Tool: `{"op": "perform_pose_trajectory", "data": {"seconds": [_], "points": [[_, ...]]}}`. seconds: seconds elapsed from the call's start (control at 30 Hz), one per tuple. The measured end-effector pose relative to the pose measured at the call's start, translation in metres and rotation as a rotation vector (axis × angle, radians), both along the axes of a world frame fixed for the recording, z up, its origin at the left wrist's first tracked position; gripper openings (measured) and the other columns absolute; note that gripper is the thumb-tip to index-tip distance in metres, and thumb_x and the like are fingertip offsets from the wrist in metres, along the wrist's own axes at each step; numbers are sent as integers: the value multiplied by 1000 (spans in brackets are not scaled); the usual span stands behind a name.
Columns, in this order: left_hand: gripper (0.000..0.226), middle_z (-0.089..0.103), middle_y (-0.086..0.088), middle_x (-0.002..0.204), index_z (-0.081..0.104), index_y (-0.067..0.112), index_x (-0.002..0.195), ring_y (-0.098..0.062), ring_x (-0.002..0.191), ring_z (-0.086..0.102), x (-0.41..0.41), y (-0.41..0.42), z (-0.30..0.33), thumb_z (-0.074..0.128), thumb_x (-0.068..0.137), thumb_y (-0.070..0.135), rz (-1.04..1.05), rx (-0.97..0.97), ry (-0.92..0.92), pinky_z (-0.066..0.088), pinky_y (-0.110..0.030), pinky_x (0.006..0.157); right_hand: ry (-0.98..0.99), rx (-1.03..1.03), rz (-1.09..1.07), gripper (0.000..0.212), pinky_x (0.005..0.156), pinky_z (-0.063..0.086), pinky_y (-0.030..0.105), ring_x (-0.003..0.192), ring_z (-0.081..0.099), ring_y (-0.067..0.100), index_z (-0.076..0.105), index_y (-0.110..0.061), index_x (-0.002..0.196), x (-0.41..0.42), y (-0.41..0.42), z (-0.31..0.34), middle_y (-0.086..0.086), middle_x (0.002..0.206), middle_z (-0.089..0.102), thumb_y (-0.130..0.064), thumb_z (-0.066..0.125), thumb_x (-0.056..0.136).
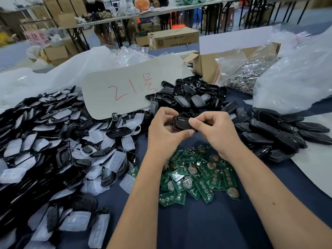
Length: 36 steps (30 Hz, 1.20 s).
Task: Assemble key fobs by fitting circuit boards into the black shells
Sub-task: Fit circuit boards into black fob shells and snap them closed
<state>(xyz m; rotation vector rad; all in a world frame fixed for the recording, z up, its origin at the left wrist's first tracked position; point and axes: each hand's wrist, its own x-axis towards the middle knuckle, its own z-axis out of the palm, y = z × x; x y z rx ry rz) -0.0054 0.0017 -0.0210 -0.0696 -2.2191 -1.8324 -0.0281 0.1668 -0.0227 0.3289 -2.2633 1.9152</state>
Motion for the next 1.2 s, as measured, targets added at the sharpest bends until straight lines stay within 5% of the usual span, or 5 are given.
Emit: {"op": "perform_pose_trajectory", "data": {"seconds": [0.27,0.5,0.83,1.03,1.2], "points": [[52,62,6,80,51,24,92,-25,70,67,-3,66,19,95,64,22,139,-148,183,57,-46,62,92,110,-191,13,54,47,28,55,62,14,75,-27,80,6,45,23,-2,64,71,-37,75,89],[61,67,0,90,50,20,104,-22,84,65,-19,152,35,97,67,31,17,-275,34,54,-39,75,-45,237,-465,22,72,59,49,60,67,25,76,-20,73,8,124,34,0,61,70,-33,76,91],[39,65,-2,91,61,16,87,-21,87,60,-35,162,28,90,76,40,-66,-434,-3,50,-36,77,-76,640,-744,19,77,49,30,85,69,28,70,-19,74,4,149,48,-2,72,67,-32,82,82],[24,61,-11,118,60,15,114,-33,114,54,-44,95,21,70,92,20,218,-828,-87,42,-40,96,175,701,-517,19,66,50,24,64,62,12,67,-23,73,-12,81,54,-11,66,63,-28,78,89],[24,49,-8,128,69,22,112,-35,121,44,-42,42,23,76,93,36,88,-1054,-213,42,-39,95,77,788,-221,16,71,56,32,77,67,18,71,-27,75,-22,27,52,-4,78,71,-31,78,89]]}}
